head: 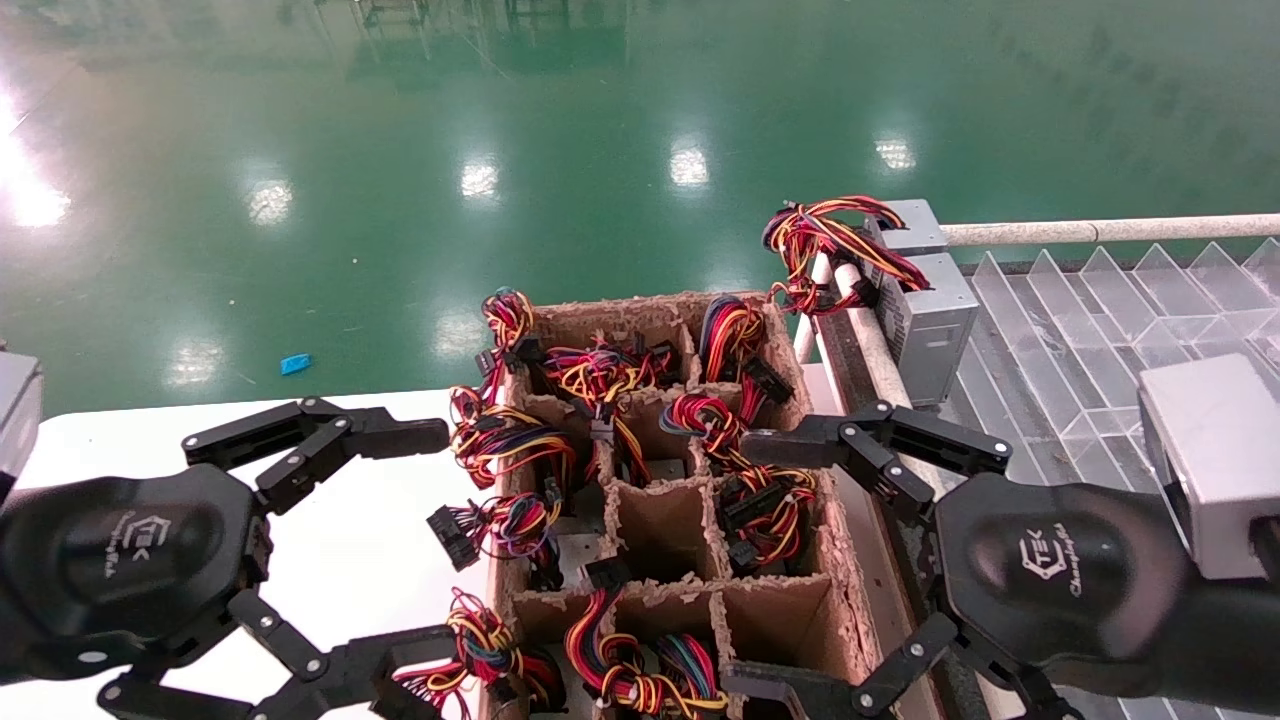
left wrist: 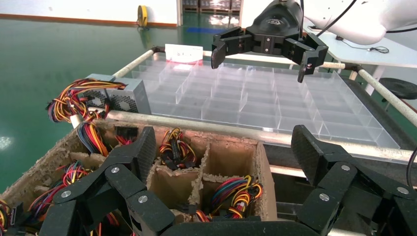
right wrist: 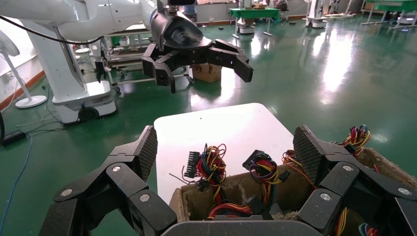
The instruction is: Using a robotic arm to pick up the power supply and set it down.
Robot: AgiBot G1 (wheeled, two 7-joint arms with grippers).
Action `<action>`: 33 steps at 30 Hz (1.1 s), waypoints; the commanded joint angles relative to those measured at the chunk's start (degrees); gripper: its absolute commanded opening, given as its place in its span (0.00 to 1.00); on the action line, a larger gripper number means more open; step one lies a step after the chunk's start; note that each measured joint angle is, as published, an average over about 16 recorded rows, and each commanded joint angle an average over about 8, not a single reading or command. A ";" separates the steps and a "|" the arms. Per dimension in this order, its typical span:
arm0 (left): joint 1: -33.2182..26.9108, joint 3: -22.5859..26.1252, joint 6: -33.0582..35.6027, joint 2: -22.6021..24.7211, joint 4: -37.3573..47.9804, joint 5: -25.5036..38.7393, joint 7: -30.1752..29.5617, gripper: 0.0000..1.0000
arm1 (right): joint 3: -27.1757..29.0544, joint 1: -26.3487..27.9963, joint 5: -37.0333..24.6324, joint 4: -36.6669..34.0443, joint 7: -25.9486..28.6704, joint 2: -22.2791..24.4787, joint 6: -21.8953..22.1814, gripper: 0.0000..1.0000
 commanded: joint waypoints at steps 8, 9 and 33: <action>0.00 0.00 0.00 0.00 0.00 0.00 0.00 1.00 | 0.00 0.00 0.00 0.00 0.00 0.00 0.00 1.00; 0.00 0.00 0.00 0.00 0.00 0.00 0.00 1.00 | 0.00 0.00 0.00 0.00 0.00 0.00 0.00 1.00; 0.00 0.00 0.00 0.00 0.00 0.00 0.00 0.29 | 0.00 0.00 0.00 0.00 0.00 0.00 0.00 1.00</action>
